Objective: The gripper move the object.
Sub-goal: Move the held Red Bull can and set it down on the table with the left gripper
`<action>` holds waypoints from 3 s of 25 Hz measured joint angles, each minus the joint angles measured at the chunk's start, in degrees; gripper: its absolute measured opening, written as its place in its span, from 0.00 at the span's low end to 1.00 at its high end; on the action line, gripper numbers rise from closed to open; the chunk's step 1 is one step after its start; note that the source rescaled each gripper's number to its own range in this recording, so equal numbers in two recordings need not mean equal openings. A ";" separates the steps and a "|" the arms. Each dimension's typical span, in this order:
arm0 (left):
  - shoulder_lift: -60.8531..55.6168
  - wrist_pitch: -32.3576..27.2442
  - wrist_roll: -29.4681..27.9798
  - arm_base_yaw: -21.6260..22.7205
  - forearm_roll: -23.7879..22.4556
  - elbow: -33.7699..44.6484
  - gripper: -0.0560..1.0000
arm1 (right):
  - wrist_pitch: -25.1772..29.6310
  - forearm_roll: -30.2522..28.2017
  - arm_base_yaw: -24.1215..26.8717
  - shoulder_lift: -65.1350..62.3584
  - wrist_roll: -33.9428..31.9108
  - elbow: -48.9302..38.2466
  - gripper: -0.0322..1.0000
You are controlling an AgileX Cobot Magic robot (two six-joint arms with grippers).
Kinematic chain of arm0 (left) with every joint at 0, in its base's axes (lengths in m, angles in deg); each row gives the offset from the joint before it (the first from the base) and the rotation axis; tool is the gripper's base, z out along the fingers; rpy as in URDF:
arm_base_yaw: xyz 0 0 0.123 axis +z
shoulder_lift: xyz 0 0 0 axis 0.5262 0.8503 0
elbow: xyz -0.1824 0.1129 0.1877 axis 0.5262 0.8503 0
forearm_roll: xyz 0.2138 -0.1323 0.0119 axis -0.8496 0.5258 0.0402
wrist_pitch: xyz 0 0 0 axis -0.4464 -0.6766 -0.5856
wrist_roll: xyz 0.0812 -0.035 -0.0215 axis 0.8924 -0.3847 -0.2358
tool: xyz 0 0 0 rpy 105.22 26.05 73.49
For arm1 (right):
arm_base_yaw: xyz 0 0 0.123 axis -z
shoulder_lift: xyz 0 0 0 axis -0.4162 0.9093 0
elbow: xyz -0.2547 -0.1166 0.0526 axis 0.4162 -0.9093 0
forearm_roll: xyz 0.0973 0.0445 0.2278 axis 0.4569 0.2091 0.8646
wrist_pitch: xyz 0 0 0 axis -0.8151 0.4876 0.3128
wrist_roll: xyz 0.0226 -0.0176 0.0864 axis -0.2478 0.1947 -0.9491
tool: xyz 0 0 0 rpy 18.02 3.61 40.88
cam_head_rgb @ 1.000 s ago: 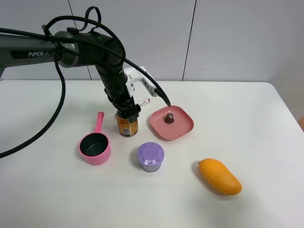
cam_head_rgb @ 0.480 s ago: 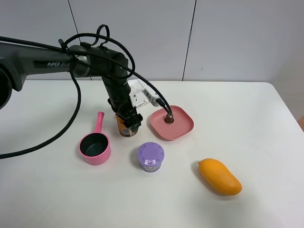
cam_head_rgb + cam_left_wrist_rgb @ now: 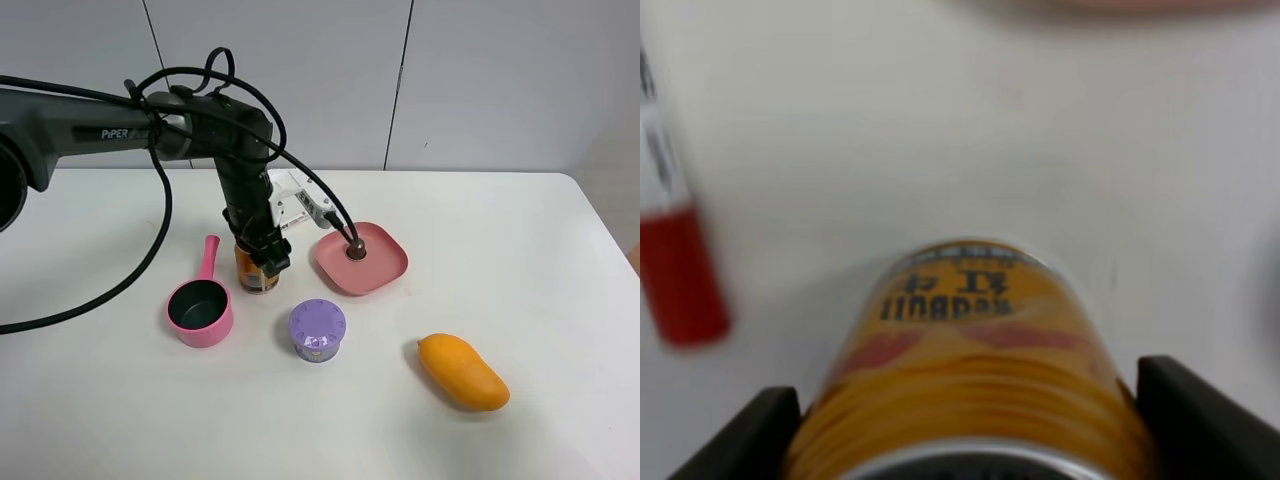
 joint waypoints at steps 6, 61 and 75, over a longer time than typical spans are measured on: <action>-2.17 -9.26 -0.66 -4.69 -1.63 -13.96 0.06 | 0.00 0.00 0.00 0.00 0.00 0.00 1.00; 18.39 -6.75 3.85 -23.60 4.26 -33.11 0.06 | 0.00 0.00 0.00 0.00 0.00 0.00 1.00; 14.34 -13.62 -2.53 -23.60 0.25 -41.76 1.00 | 0.00 0.00 0.00 0.00 0.00 0.00 1.00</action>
